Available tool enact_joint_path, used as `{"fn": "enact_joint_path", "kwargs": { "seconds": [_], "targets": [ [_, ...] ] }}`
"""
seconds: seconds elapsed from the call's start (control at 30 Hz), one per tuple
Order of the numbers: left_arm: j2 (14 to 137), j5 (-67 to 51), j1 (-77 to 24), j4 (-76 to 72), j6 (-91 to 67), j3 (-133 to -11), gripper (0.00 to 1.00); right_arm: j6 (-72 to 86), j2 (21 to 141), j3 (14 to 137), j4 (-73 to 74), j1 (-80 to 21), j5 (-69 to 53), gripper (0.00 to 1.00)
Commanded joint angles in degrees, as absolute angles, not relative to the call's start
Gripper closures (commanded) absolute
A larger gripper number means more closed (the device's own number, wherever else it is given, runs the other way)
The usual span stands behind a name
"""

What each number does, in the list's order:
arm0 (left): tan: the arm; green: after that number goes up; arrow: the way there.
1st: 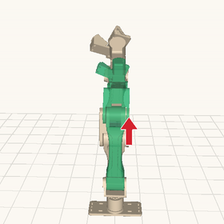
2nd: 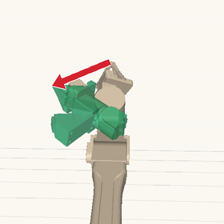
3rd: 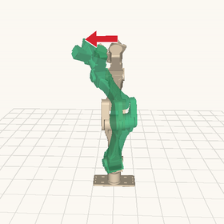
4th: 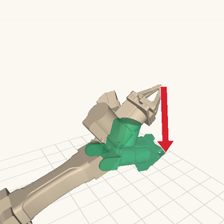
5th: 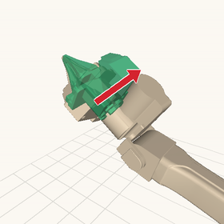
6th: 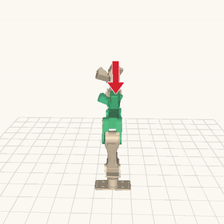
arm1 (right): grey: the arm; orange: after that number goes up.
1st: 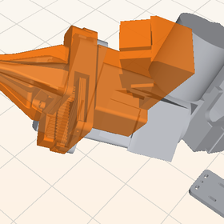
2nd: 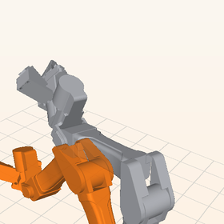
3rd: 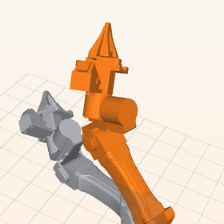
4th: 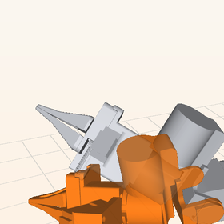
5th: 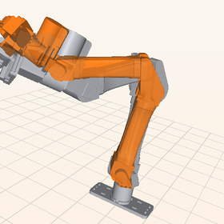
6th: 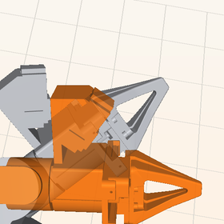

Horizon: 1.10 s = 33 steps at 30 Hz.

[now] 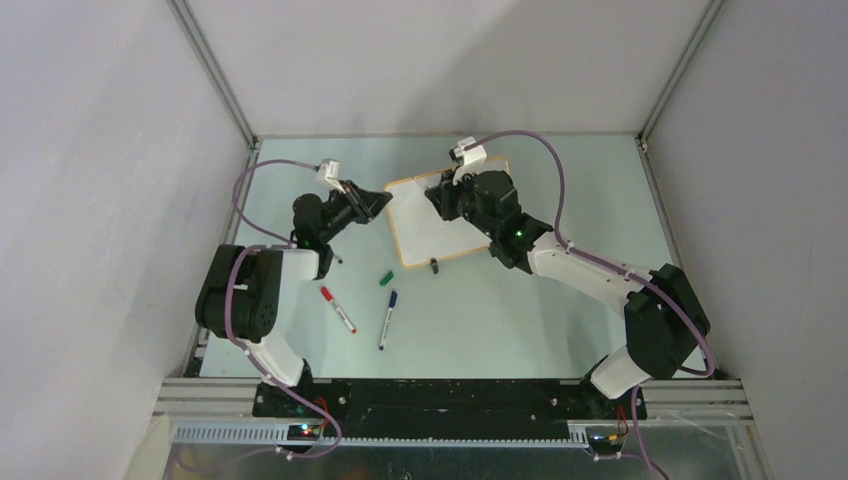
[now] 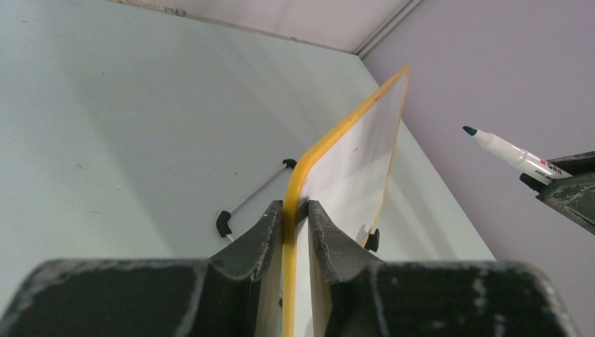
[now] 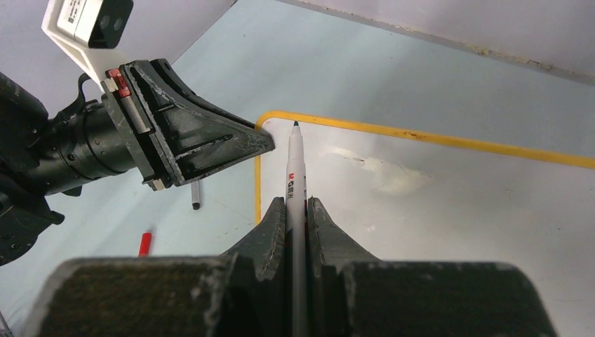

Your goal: Write a sentence on the whiteboard

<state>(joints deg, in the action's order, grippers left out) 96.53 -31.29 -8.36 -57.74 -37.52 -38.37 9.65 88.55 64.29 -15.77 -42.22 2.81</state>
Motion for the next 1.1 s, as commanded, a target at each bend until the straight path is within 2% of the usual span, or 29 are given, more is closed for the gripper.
{"fn": "enact_joint_path", "kwargs": {
  "seconds": [0.0,1.07],
  "targets": [
    [94.1,-31.3,-8.4,-60.2,-36.7,-37.8,0.78,10.9,88.7,64.9,-18.2,-42.0,3.5,1.00],
    [93.4,-30.9,-8.5,-60.3,-35.9,-37.4,0.79,14.6,88.6,64.9,-18.2,-41.9,2.0,1.00]
  ]
}}
